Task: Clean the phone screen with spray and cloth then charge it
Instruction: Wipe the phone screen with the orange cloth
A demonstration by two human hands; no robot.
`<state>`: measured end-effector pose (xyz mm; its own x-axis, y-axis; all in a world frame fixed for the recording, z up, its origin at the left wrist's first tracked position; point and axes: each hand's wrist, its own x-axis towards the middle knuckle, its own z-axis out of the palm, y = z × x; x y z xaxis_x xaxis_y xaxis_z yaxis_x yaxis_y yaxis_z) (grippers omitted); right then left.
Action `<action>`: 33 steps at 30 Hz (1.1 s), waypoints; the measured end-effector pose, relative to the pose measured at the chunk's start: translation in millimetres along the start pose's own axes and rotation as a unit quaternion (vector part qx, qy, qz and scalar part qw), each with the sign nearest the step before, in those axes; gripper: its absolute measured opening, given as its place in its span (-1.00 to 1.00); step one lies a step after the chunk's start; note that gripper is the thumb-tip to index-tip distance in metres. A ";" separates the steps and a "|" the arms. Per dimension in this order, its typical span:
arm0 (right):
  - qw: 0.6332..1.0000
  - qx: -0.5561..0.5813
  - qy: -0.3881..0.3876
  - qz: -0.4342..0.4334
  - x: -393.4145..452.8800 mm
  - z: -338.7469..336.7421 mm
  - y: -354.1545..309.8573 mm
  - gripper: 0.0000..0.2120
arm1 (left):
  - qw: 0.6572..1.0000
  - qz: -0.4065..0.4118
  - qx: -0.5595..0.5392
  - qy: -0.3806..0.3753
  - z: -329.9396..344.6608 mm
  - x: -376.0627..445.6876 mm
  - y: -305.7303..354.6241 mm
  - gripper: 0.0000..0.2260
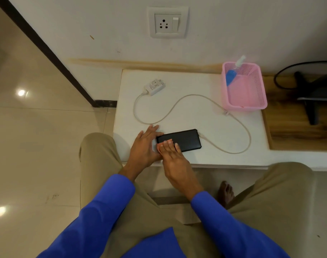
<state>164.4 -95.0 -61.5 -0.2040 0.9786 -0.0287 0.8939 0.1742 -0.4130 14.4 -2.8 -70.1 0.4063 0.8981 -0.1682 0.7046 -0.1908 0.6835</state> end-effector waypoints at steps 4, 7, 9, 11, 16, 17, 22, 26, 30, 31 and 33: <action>0.998 -0.034 0.013 -0.048 -2.6 -17.5 24.1 -0.43 | 1.000 -0.004 0.008 -0.004 -0.3 -0.5 1.9 -0.20; 0.996 -0.064 0.044 0.032 -10.3 -30.8 60.9 -0.39 | 1.000 -0.020 0.019 -0.010 0.4 1.0 3.6 -0.13; 0.993 -0.074 0.026 0.092 -14.7 -30.9 70.8 -0.40 | 0.999 -0.025 0.025 -0.009 0.6 1.8 4.3 -0.13; 0.991 -0.063 0.021 0.114 -15.8 -24.8 59.1 -0.38 | 0.999 -0.026 0.023 -0.010 -0.3 1.7 5.3 -0.13; 0.999 -0.043 0.009 -0.007 -20.3 -6.9 3.7 -0.38 | 0.999 -0.002 0.045 -0.015 -3.9 -0.5 3.1 -0.19; 0.999 -0.050 0.004 -0.022 -19.8 -10.9 5.4 -0.38 | 0.999 0.000 0.051 -0.016 -4.2 -0.4 2.0 -0.19; 0.990 -0.091 0.050 0.095 -29.8 -32.0 63.8 -0.39 | 0.999 -0.017 0.045 -0.018 -2.6 0.0 3.2 -0.13; 0.985 -0.081 0.024 0.150 -27.4 -23.6 51.6 -0.34 | 0.999 -0.021 0.040 -0.018 -2.0 -0.8 4.1 -0.13; 0.996 -0.075 -0.001 0.055 -16.5 5.3 -0.7 -0.37 | 0.999 -0.006 0.050 -0.018 -2.5 -0.5 3.0 -0.19; 0.996 -0.082 -0.006 0.037 -16.0 8.6 -4.3 -0.37 | 0.998 -0.001 0.060 -0.020 -2.6 -0.4 2.2 -0.21; 0.996 -0.084 -0.010 0.001 -16.6 3.5 5.3 -0.38 | 0.997 0.000 0.069 -0.020 -1.6 -1.4 1.3 -0.21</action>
<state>171.1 -110.7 -66.4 -0.2082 0.9769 -0.0489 0.9482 0.1894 -0.2550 13.8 -3.6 -67.8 0.4269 0.8820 -0.1995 0.7774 -0.2453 0.5792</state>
